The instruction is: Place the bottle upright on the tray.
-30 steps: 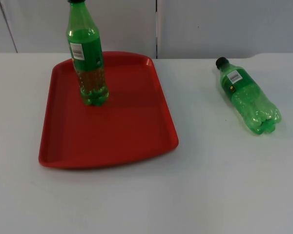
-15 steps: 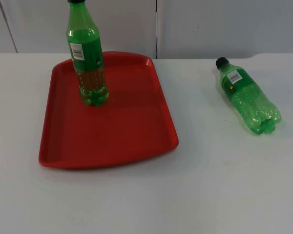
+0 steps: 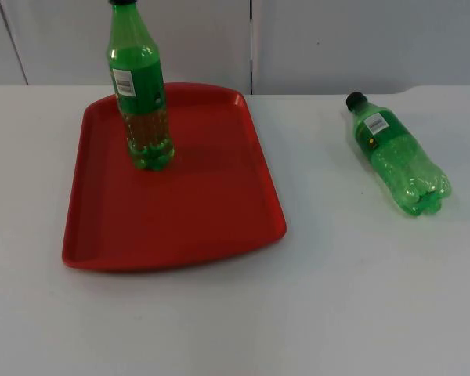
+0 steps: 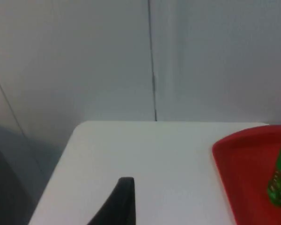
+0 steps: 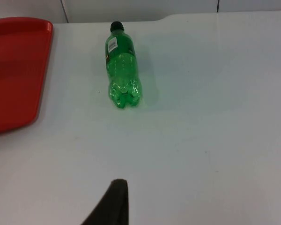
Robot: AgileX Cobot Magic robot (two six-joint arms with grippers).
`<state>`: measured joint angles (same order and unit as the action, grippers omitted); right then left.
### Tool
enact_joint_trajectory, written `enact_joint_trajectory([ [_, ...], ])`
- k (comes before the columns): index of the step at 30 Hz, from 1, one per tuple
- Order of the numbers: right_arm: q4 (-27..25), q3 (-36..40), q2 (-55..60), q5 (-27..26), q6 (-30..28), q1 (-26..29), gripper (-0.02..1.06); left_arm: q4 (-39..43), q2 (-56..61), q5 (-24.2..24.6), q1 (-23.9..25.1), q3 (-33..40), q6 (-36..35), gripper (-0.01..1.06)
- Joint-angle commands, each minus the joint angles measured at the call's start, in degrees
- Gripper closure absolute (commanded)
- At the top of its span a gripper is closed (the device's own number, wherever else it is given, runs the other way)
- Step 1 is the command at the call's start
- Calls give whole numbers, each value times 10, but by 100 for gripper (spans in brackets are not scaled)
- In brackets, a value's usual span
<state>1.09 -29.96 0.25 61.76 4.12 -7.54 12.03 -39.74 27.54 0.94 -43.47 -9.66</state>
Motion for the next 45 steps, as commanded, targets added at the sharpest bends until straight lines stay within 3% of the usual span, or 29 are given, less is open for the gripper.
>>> enact_joint_trajectory([
  [1, -1, 4, -3, 0, -1, 4, -1, -78, 26, -8, -2, 21, 57, 0],
  [7, -1, 4, -3, 0, -1, 4, -1, -235, 103, 28, -2, 77, 227, 0],
  [11, -1, 4, -3, 0, -1, 4, -1, -290, 159, 62, -2, 107, 275, 0],
  [15, -1, 4, -3, 0, -1, 4, -1, -299, 205, 95, -2, 118, 279, 0],
  [22, -1, 4, -3, 0, -1, 4, -1, -298, 281, 202, -2, 122, 279, 0],
  [31, -1, 4, -3, 0, -1, 4, -1, -294, 356, 257, -2, 146, 282, 0],
  [40, -1, 4, -3, 0, -1, 4, -1, -282, 397, 262, -2, 144, 252, 0],
  [43, -1, 4, -3, 0, -1, 4, -1, -260, 397, 311, -2, 136, 238, 0],
  [45, -1, 4, -3, 0, -1, 4, -1, -256, 397, 316, -2, 136, 238, 0],
])
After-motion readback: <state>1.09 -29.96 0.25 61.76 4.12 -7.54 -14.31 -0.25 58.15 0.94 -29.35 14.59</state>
